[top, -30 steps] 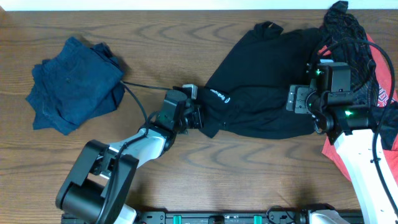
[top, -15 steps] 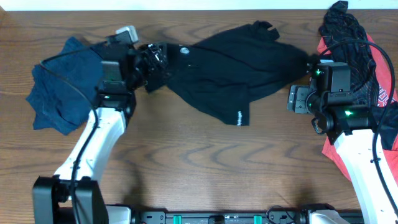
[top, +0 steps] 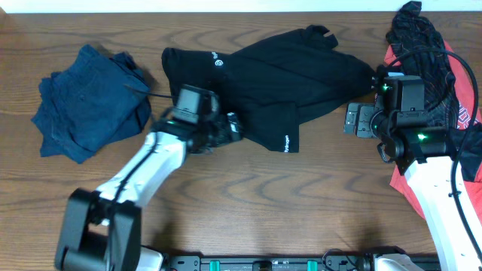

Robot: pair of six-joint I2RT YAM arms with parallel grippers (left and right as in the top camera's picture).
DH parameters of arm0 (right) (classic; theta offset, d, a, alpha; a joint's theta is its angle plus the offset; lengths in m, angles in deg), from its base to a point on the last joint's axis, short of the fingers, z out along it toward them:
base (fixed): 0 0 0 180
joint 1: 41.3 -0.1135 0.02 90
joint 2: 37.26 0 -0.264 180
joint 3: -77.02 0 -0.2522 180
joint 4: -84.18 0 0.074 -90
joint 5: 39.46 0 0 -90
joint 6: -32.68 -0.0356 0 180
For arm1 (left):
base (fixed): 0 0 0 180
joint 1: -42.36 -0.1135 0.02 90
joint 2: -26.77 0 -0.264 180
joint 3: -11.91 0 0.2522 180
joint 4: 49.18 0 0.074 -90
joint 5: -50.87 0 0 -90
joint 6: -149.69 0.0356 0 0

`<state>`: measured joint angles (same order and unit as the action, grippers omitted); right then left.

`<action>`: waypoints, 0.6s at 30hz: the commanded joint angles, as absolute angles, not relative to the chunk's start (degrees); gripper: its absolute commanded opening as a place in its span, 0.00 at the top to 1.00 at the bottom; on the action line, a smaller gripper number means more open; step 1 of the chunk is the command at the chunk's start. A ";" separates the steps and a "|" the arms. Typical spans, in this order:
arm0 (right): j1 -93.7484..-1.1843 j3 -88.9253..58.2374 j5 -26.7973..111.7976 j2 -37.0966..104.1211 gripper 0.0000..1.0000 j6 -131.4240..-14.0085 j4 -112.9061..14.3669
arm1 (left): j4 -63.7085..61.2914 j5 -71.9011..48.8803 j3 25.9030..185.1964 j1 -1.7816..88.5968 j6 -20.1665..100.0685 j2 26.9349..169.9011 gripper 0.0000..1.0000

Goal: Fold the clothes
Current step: 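Pull the black shirt leftward onto the table center with both grippers, then grasp the black shirt's left and right edges with both grippers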

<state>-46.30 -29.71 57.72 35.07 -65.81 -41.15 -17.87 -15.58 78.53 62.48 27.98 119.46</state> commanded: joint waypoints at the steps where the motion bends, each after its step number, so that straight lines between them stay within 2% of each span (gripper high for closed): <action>1: -45.97 -29.15 57.75 34.64 0.01 -65.85 -41.28 | -20.98 -15.18 77.75 65.25 17.60 123.89 0.05; 5: -45.97 -29.15 57.77 34.64 0.01 -65.85 -41.28 | -27.49 -15.18 77.75 68.31 9.69 128.61 0.13; 8: -45.97 -29.15 57.77 34.64 0.01 -65.85 -41.28 | -33.33 -15.84 77.75 69.80 8.14 131.17 0.16; 11: -45.97 -29.15 57.79 34.64 0.01 -65.85 -41.32 | -37.90 -16.34 77.75 71.18 7.92 133.23 0.24; 18: -45.97 -29.15 57.77 34.64 0.01 -65.85 -41.35 | -39.16 -22.55 77.75 72.73 7.90 134.21 0.30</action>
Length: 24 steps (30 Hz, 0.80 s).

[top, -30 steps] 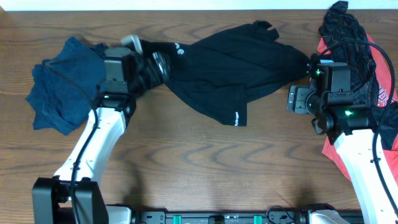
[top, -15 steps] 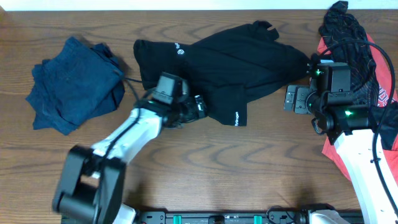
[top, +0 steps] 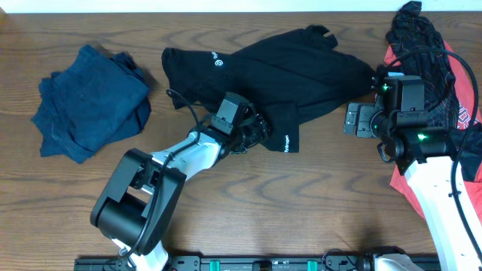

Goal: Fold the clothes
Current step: 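Grasp the black shirt's left and right edges with both grippers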

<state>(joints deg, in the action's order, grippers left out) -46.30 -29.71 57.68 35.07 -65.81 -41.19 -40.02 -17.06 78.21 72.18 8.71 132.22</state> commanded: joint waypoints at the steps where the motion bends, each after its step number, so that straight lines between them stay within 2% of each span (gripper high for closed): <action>1: -45.97 -29.15 57.77 34.64 0.01 -65.85 -41.37 | -39.14 -23.79 77.75 72.71 7.90 134.21 0.35; 4: -45.97 -29.15 57.77 34.64 0.01 -65.85 -41.35 | -39.16 -26.70 77.75 72.71 7.90 134.21 0.41; 6: -45.97 -29.15 57.77 34.64 0.01 -65.85 -41.32 | -39.16 -28.36 77.75 72.71 7.90 134.21 0.50; 8: -45.97 -29.15 57.77 34.64 0.01 -65.85 -41.35 | -39.16 -30.35 77.75 72.71 7.90 134.23 0.51; 10: -45.97 -29.15 57.77 34.64 0.01 -65.85 -41.35 | -39.12 -32.30 77.75 72.71 7.92 134.27 0.59; 12: -45.97 -29.17 57.77 34.64 0.01 -65.85 -41.32 | -39.03 -32.78 77.75 72.71 7.92 134.27 0.78; 13: -45.97 -29.15 57.77 34.64 0.01 -65.85 -41.32 | -39.03 -32.73 77.75 72.71 7.92 134.27 0.94; 19: -45.97 -29.15 57.79 34.64 0.01 -65.85 -41.08 | -34.53 -26.85 77.75 72.42 11.85 133.25 0.94; 24: -45.97 -29.15 57.83 34.64 0.01 -65.83 -40.43 | -15.82 -23.71 77.75 69.76 22.02 123.43 0.94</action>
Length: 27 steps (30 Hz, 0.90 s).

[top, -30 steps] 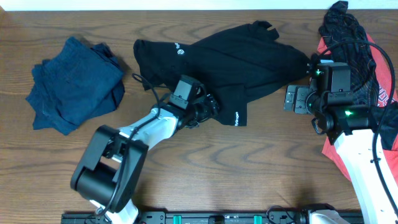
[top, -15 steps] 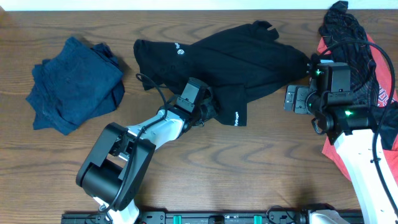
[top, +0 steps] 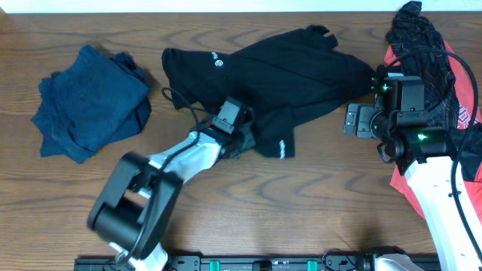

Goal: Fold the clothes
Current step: 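Grasp the black shirt's left and right edges with both grippers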

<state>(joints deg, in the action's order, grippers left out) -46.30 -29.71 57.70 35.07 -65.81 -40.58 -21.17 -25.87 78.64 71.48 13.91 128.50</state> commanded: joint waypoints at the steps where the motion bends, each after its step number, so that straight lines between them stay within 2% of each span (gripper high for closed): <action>1: -45.97 -29.15 57.83 34.64 0.02 -65.83 -40.45 | -11.06 -23.75 77.77 68.51 25.82 119.96 0.94; 6: -45.97 -29.17 57.61 34.66 0.12 -65.83 -39.73 | 7.33 -33.28 77.75 59.24 30.59 102.98 0.94; 11: -45.97 -29.58 57.50 35.29 0.20 -65.88 -35.93 | 10.98 -37.65 77.73 49.41 30.54 92.86 0.94; 14: -45.99 -30.20 53.75 36.60 0.21 -65.85 -33.76 | 10.87 -37.65 77.73 47.07 30.54 91.83 0.94; 18: -46.01 -30.65 48.37 39.40 0.18 -65.83 -31.20 | 11.02 -37.67 77.38 46.92 30.56 93.16 0.94; 27: -49.66 -33.15 41.00 47.73 0.20 -65.42 -29.37 | 11.06 -37.67 77.31 46.92 30.56 97.84 0.94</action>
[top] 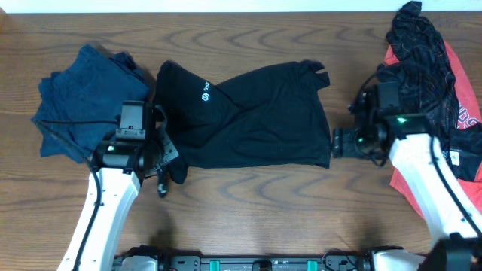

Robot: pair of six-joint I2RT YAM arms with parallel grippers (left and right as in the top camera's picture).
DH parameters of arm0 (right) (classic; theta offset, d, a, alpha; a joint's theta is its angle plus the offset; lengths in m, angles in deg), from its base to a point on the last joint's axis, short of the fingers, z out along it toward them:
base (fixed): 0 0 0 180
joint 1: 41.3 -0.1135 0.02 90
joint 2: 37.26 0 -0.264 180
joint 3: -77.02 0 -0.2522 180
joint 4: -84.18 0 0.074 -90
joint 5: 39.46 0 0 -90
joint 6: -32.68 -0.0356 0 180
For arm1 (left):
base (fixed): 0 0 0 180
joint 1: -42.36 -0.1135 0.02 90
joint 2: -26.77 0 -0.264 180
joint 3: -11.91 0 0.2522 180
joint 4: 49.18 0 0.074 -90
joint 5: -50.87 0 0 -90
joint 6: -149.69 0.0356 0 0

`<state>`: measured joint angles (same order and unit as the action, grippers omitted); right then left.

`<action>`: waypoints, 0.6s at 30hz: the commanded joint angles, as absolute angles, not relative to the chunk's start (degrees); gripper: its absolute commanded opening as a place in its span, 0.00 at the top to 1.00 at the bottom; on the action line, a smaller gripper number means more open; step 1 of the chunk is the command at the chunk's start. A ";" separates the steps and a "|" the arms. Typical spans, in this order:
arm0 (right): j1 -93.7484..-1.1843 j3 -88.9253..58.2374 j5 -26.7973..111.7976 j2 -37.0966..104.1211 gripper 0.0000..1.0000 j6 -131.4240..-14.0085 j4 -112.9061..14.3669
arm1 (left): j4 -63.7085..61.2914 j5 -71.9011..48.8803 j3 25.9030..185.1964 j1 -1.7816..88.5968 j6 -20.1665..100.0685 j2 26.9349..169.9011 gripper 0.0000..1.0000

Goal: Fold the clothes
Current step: 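Grasp the black shirt's left and right edges with both grippers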

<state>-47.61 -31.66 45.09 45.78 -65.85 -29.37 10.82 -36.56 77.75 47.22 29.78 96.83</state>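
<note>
The black shirt lies spread across the middle of the table, with a small white logo near its upper left. Its bottom edge runs almost straight from left to right. My left gripper sits at the shirt's lower left corner, shut on the cloth there. My right gripper points left and touches the shirt's right edge. Its fingertips blend into the black cloth, so their state is unclear.
A folded dark blue garment lies at the far left, just beyond my left wrist. A heap of red and black clothes fills the right edge behind my right arm. Bare wooden table runs along the front.
The shirt has shifted left and now lies spread flat. My left gripper has moved from the shirt's lower middle to its lower left corner. My right gripper has moved left and nearer to the shirt's right edge.
The shirt first lay bunched and slanted, with my left gripper at its lower left fold and my right gripper resting beside its right end. My left gripper then stood further right under the sleeve, twice. Now the shirt lies spread between both grippers, further left.
</note>
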 commanded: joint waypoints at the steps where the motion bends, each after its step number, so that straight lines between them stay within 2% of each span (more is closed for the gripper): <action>1: -50.56 -34.04 41.05 48.80 0.20 -65.42 -30.07 | 11.06 -37.67 77.31 46.92 30.56 98.23 0.94; 11: -54.25 -41.87 41.57 55.10 0.18 -72.59 -43.18 | 11.81 -37.67 77.31 46.92 30.56 99.06 0.94; 18: -54.45 -46.57 41.33 56.58 0.22 -79.62 -53.06 | 12.16 -37.67 77.31 46.92 30.56 99.06 0.94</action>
<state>-53.82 -43.70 42.01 55.14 -74.60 -51.40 11.96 -36.58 77.70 47.22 29.89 98.80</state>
